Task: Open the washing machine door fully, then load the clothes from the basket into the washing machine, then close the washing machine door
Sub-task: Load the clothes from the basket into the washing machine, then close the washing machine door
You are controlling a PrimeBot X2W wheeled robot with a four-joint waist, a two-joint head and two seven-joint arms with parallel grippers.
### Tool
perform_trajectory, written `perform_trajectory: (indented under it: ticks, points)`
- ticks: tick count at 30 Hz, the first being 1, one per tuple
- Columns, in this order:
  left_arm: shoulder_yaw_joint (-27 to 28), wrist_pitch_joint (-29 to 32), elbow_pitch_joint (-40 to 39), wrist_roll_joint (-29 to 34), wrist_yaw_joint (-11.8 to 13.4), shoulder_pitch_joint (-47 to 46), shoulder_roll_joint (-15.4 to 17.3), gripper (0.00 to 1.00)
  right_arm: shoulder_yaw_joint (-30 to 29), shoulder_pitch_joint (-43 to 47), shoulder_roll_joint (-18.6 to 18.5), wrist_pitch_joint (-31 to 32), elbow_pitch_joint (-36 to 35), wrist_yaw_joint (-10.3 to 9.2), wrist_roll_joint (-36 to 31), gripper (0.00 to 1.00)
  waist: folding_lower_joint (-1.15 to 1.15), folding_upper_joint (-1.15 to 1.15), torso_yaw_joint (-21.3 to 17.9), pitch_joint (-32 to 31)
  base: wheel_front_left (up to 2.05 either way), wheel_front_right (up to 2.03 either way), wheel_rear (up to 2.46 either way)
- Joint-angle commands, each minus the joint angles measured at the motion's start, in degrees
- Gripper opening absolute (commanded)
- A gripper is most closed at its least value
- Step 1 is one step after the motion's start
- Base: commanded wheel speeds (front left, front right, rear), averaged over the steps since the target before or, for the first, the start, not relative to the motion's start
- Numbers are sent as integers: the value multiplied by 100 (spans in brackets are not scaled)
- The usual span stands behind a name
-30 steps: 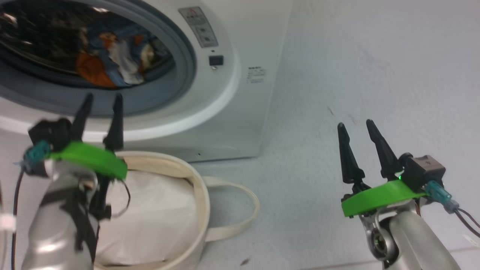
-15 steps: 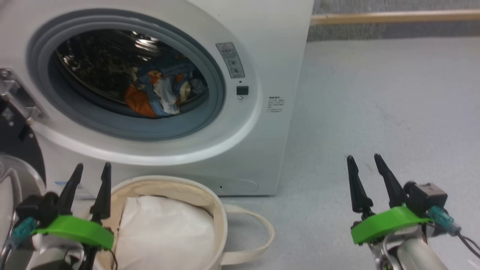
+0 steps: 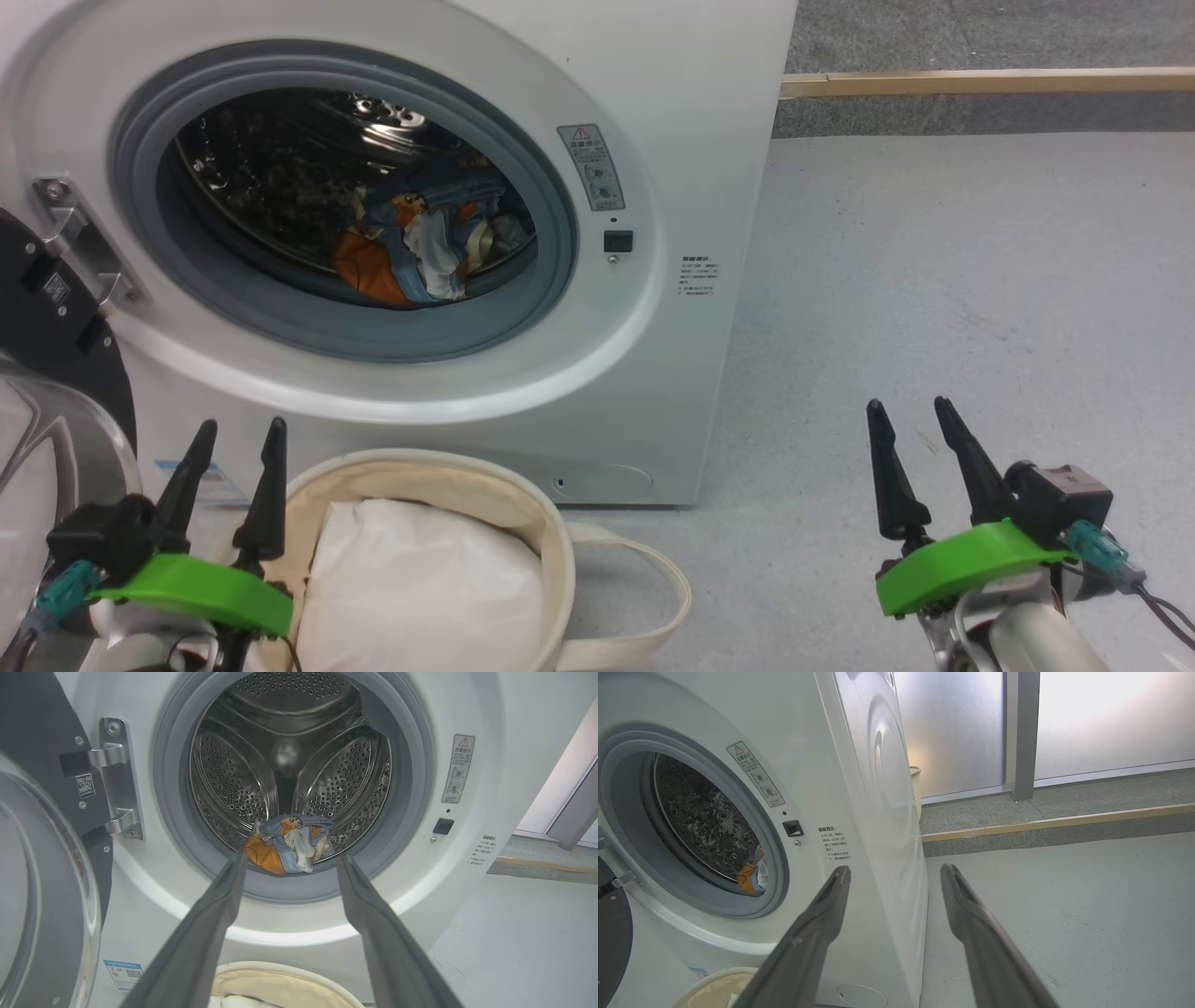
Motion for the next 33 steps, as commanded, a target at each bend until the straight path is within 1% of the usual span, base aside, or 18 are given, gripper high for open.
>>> perform_trajectory:
  ticks: [1,16,33]
  points:
    - [256,-50,-230,13,-32,-137,131,100,78,-200,-56,-71,-139,3,19,100,0,0,4,0,0,0,0]
    - [445,-50,-329,-54,-32,-118,39,100,100,-251,-1,-71,-115,3,49,100,0,0,18,10,0,0,0]
    - [357,-50,-234,-56,-32,-159,60,100,112,-276,16,-71,-136,3,50,100,0,0,-2,29,0,0,0]
